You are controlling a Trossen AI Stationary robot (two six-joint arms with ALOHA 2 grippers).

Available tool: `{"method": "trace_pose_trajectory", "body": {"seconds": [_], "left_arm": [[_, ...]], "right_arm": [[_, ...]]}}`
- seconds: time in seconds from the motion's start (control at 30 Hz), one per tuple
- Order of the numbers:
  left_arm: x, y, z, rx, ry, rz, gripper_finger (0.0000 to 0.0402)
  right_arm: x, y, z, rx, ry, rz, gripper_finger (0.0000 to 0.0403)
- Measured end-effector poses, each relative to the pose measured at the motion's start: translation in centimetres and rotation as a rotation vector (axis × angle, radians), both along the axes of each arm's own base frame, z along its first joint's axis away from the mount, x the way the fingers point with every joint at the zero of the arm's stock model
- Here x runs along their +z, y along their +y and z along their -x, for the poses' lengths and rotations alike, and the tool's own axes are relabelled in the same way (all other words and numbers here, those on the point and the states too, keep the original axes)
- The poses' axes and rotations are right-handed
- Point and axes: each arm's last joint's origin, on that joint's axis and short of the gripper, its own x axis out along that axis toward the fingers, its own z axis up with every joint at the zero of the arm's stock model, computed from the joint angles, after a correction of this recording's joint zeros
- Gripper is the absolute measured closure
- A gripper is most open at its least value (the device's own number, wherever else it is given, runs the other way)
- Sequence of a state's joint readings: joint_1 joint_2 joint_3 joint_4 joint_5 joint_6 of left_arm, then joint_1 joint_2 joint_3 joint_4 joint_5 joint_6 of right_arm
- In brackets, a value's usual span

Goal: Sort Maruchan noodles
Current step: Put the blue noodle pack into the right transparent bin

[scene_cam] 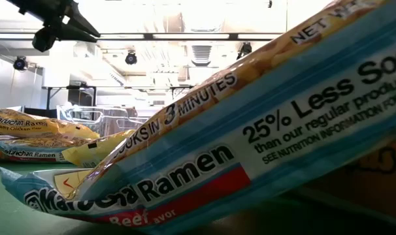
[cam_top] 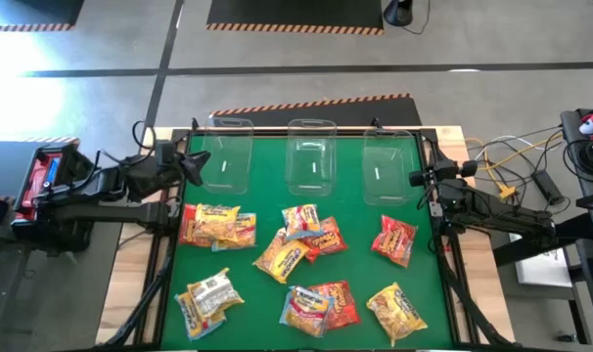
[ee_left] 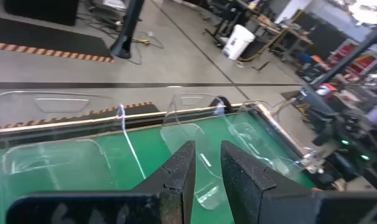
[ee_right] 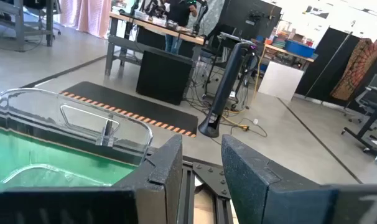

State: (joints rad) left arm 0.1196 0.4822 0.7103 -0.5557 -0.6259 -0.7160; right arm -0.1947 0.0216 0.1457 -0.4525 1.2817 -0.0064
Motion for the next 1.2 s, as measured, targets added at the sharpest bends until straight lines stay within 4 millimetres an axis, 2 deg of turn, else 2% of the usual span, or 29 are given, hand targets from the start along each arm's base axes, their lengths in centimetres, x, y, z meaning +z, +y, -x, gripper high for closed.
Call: {"method": "trace_pose_trajectory", "body": {"seconds": [0.07, 0.13, 0.33, 0.43, 0.6, 0.7, 0.93, 1.2], "left_arm": [[0.0, 0.1, -0.6, 0.021, 0.017, 0.002, 0.0342], [0.1, 0.2, -1.1, 0.035, 0.031, 0.004, 0.0342], [0.3, 0.4, -2.6, 0.054, 0.027, 0.019, 0.0342], [0.6, 0.5, -3.4, 0.054, 0.02, 0.018, 0.0342], [1.2, 0.7, -4.4, 0.051, 0.036, -0.018, 0.0342], [1.6, 0.8, -4.7, 0.085, 0.045, -0.035, 0.0342], [1.9, 0.8, -4.9, 0.091, 0.042, -0.037, 0.0342], [1.8, 0.8, -4.9, 0.092, 0.045, -0.035, 0.0342]], "right_arm": [[-0.1, 0.0, 0.0, 0.004, 0.071, 0.002, 0.03], [-0.1, 0.0, 0.0, 0.005, 0.071, 0.004, 0.03], [0.0, 0.0, 0.0, -0.011, -0.116, -0.009, 0.03], [0.3, 0.0, -0.1, -0.026, -0.336, -0.016, 0.03], [0.7, 0.0, -0.2, -0.057, -0.835, -0.046, 0.03], [0.7, 0.0, -0.2, -0.072, -1.024, -0.063, 0.03], [0.8, 0.0, -0.2, -0.073, -1.083, -0.064, 0.03], [1.9, 0.0, -0.7, 0.033, -1.259, -0.123, 0.03]]}}
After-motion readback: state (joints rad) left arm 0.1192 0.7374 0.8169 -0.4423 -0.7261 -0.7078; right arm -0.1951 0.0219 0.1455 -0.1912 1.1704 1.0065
